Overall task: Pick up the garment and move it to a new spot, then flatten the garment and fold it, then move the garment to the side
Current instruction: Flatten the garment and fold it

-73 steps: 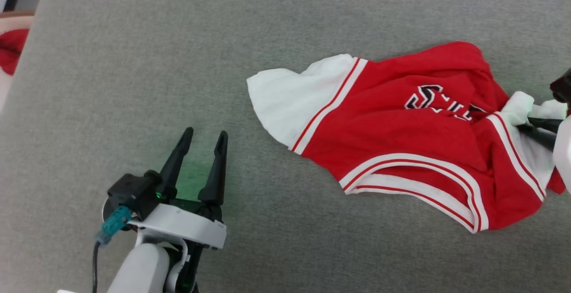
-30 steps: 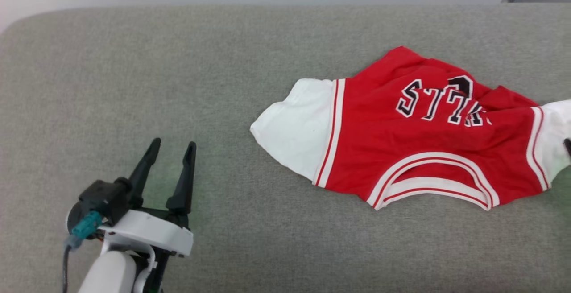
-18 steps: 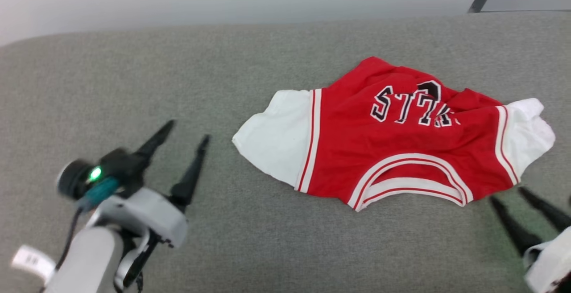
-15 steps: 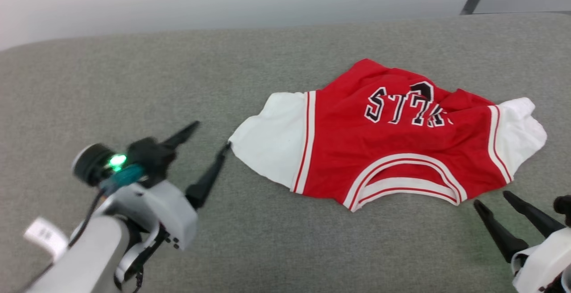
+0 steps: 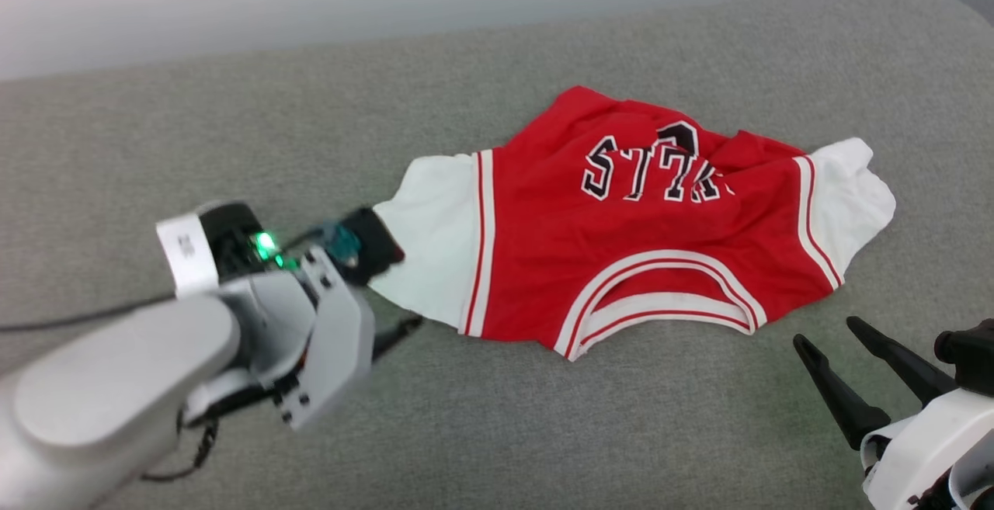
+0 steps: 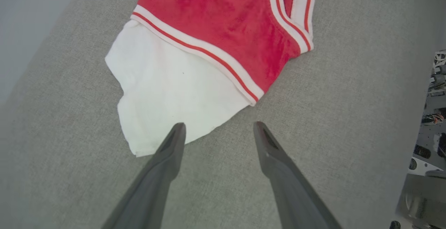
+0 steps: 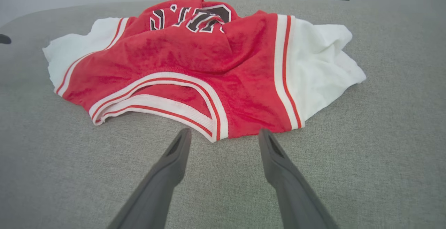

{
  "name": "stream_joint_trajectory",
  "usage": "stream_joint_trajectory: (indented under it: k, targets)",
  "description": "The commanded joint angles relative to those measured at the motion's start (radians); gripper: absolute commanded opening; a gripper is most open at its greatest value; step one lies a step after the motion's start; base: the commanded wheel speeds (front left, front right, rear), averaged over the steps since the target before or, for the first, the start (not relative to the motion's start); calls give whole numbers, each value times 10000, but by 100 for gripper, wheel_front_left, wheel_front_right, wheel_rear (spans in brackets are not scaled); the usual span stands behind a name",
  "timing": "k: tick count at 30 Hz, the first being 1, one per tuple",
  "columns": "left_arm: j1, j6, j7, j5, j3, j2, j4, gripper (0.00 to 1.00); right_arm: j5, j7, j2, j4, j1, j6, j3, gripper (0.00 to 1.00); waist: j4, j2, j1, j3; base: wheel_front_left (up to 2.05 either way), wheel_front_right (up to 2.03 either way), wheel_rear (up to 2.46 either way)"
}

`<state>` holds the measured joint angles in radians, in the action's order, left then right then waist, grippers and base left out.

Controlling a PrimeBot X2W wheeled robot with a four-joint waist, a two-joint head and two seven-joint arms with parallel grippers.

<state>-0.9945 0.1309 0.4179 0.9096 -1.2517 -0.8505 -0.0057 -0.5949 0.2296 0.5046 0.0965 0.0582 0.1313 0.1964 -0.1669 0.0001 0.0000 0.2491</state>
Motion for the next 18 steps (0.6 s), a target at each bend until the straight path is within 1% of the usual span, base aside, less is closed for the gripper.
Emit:
stream_joint_trajectory:
  k: [1,4,7,9,14,18]
  targets:
    - [-332,-17,14,49,-134,-29,172,100,77,10,-99,68,-14,-10,-60,100,-278,-1,0,317,0,0,0]
    - [-616,-16,-32,100,-291,123,551,100,138,-33,-226,97,74,-10,-71,100,-427,-1,0,577,0,0,0]
    - [-341,-16,288,-142,-298,261,732,100,171,-71,-293,109,215,-10,-52,100,-570,-1,0,854,0,0,0]
    - [-278,-17,303,-256,-284,325,870,100,188,-84,-321,95,294,-10,-70,100,-643,-1,0,1014,0,0,0]
    - [-54,-16,536,-938,-308,395,1102,100,249,-120,-335,113,435,-10,-113,100,-774,-1,0,1322,0,0,0]
    - [48,-23,422,-1266,-366,501,1375,100,265,-129,-328,127,557,-10,-119,100,-833,-1,0,1455,0,0,0]
